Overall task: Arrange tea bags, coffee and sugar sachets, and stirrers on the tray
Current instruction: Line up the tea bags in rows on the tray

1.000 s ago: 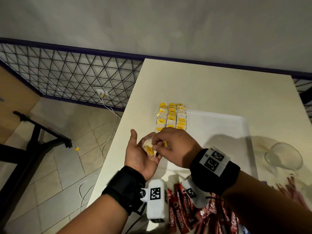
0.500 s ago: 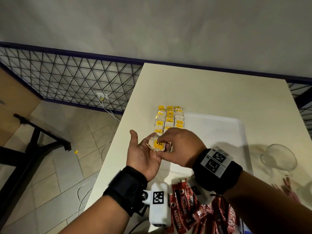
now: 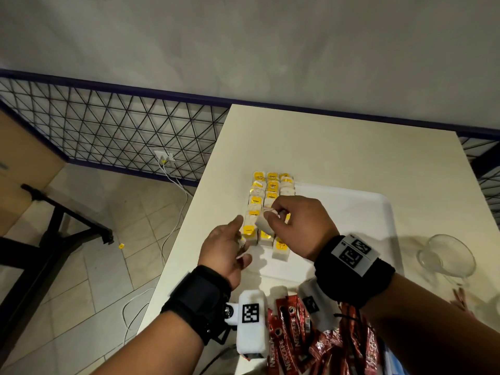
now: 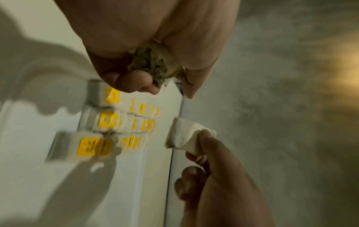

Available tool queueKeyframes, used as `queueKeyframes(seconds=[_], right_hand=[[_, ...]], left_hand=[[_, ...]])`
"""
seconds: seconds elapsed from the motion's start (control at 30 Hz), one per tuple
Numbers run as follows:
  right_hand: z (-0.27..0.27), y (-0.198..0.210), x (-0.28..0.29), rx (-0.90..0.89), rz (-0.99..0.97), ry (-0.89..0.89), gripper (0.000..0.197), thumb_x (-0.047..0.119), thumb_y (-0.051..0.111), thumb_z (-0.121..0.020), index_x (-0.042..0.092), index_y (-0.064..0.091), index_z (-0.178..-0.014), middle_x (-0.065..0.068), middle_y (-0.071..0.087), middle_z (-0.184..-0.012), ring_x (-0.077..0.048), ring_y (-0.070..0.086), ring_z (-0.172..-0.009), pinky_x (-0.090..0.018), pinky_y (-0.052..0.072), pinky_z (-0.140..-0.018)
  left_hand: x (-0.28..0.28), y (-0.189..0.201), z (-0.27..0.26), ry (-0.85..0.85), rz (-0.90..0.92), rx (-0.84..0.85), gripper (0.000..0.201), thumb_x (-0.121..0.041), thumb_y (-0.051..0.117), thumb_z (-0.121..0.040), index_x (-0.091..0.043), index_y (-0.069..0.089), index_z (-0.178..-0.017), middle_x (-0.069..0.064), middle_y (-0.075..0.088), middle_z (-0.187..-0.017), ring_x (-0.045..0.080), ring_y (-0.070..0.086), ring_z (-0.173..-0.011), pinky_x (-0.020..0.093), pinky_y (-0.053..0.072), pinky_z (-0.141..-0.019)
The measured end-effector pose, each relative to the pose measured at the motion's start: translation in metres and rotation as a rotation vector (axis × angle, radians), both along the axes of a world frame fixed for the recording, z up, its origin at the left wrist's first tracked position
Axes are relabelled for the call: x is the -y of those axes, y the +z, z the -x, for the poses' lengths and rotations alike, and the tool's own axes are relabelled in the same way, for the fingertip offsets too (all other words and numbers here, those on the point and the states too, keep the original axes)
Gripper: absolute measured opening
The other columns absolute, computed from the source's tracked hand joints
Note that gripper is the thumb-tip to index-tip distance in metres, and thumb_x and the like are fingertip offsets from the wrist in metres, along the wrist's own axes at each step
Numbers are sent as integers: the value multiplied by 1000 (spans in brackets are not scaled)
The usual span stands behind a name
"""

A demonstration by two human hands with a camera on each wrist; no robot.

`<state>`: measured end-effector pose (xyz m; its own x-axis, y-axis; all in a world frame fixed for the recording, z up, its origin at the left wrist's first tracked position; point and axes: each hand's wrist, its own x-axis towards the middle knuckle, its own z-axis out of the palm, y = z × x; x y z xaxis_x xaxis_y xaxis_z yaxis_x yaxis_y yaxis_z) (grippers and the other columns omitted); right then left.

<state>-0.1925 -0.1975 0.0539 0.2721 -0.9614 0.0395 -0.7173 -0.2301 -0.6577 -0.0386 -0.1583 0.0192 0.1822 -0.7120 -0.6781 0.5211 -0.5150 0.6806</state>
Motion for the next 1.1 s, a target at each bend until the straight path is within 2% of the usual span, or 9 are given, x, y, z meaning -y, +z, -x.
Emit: queueKeyframes(seconds=[0.1, 0.2, 0.33, 0.43, 0.53, 0.6, 0.7, 0.87, 1.1], right_hand=[[-2, -2, 2, -34, -55, -56, 20, 36, 60, -87, 21, 60, -74, 5, 62, -69, -20, 59, -74, -34, 49, -69], [-11, -3, 1, -73, -93, -91, 22, 36, 61, -85, 25, 53, -68, 6, 59, -67, -21, 58, -74, -31, 47, -67], [-16, 5, 3, -7, -171, -59, 19, 36, 61, -87, 22, 67, -76, 6, 68, -78, -14, 59, -78, -24, 44, -69], [-9, 11, 8, 18, -215, 46, 15, 31, 61, -89, 24, 71, -79, 13, 67, -80, -2, 56, -75, -5, 36, -63], [1, 11, 16, 27, -164, 62, 8, 24, 62, -87, 27, 70, -89, 15, 63, -85, 12, 52, -71, -6, 32, -63], [5, 9, 20, 52, -77, 143, 32, 15, 64, -83, 27, 65, -113, 16, 56, -101, 20, 47, -81, -8, 31, -73], [4, 3, 24, -15, -18, 386, 48, 20, 62, -80, 23, 59, -128, 7, 56, -120, 5, 47, -107, -9, 32, -89], [-2, 3, 27, -176, -43, 344, 20, 26, 61, -90, 23, 67, -109, 4, 65, -101, -6, 43, -80, -25, 36, -76], [-11, -29, 26, -334, -238, 355, 22, 30, 55, -92, 23, 68, -107, 1, 69, -105, -20, 58, -99, -30, 44, -84]], left_hand=[[-2, 2, -5, -231, 296, 399, 33, -18, 78, -78, -21, 51, -60, -1, 50, -58, 17, 45, -58, 25, 35, -51], [-4, 6, 3, -545, 537, 932, 17, -30, 83, -69, -27, 69, -78, -11, 61, -77, 3, 54, -70, 15, 40, -65], [2, 3, 2, -517, 606, 1253, 37, -50, 57, -72, -19, 71, -87, -8, 51, -75, 11, 52, -65, 21, 39, -61], [13, 3, -8, -544, 672, 1269, 20, -33, 60, -75, -15, 70, -76, -6, 51, -71, 13, 52, -61, 22, 37, -58], [26, 14, -21, -738, 674, 1207, 18, -31, 61, -71, -16, 71, -75, -2, 58, -76, 16, 57, -70, 24, 42, -65], [35, 21, -31, -897, 709, 1178, 22, -35, 61, -70, -18, 72, -78, -5, 57, -78, 14, 58, -72, 23, 43, -67], [45, 26, -40, -1081, 775, 1194, 21, -33, 64, -73, -19, 73, -83, -12, 51, -78, 16, 59, -70, 22, 43, -66], [50, 25, -46, -1118, 732, 1226, 11, -27, 71, -84, -20, 73, -92, -8, 57, -83, 14, 58, -80, 21, 40, -70], [43, 2, -65, -1086, 518, 1255, 13, -29, 68, -84, -26, 69, -97, -6, 57, -86, 14, 56, -81, 24, 42, -74]])
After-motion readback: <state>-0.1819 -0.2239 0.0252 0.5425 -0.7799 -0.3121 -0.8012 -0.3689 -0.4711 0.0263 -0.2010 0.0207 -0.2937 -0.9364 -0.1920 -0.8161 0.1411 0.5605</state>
